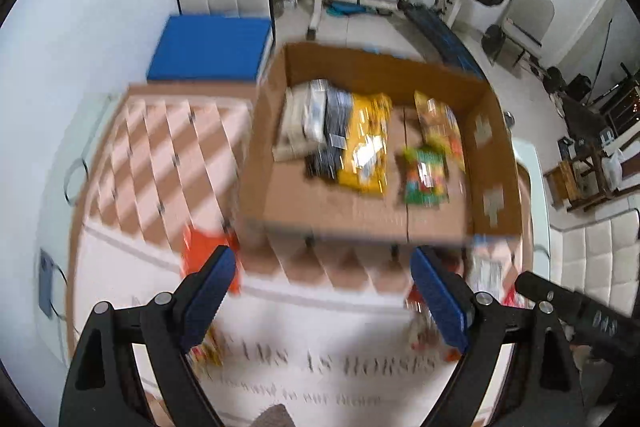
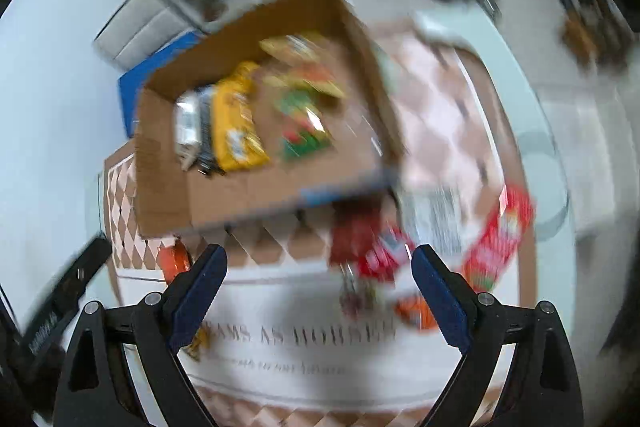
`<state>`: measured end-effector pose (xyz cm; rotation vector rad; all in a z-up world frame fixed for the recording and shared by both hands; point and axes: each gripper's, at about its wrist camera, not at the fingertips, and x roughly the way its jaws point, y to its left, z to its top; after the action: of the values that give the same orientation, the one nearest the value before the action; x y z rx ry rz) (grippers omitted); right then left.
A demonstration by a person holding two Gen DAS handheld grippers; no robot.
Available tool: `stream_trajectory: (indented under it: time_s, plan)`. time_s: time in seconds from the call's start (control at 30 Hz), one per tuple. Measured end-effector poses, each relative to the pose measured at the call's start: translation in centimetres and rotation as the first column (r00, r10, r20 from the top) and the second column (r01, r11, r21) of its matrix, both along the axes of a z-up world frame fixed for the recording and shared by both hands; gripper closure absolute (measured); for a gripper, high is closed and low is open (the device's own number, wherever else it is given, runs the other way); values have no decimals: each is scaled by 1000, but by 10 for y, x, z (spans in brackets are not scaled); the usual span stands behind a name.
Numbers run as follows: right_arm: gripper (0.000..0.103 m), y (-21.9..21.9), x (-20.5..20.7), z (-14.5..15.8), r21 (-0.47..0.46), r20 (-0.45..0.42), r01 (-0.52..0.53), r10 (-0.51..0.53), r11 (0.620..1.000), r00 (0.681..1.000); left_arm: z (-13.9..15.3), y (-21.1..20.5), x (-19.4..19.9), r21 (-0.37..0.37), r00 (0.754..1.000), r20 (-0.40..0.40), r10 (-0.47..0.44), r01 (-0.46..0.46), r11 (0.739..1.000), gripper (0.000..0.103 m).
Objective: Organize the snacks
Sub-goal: 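Grasp the yellow panda bag with the left tool while the right tool grasps the orange packet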
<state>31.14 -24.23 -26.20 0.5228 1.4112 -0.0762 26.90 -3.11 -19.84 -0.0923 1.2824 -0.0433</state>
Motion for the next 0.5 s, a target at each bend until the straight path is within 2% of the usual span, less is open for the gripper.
stream_trajectory:
  time_s: [0.1, 0.23, 0.37, 0.47, 0.5]
  plan:
    - [7, -37, -39, -41, 87, -116, 176, -165, 981, 979, -28, -10, -22, -17, 997, -80, -5, 3, 1000, 13]
    - [8, -75, -81, -95, 119, -255, 374, -336, 920, 907, -60, -19, -43, -13, 988, -152, -8, 6, 1000, 13]
    - [12, -91, -105, -132, 127, -321, 490, -431, 863, 843, -83, -28, -53, 15, 981, -192, -21, 25, 1000, 13]
    - [19, -92, -112, -154, 139, -351, 532, -461, 835, 815, -92, -30, -59, 30, 977, -212, -31, 38, 999, 13]
    - [24, -92, -114, -161, 148, -358, 544, -468, 826, 808, -96, -29, -61, 29, 975, -220, -31, 39, 999, 13]
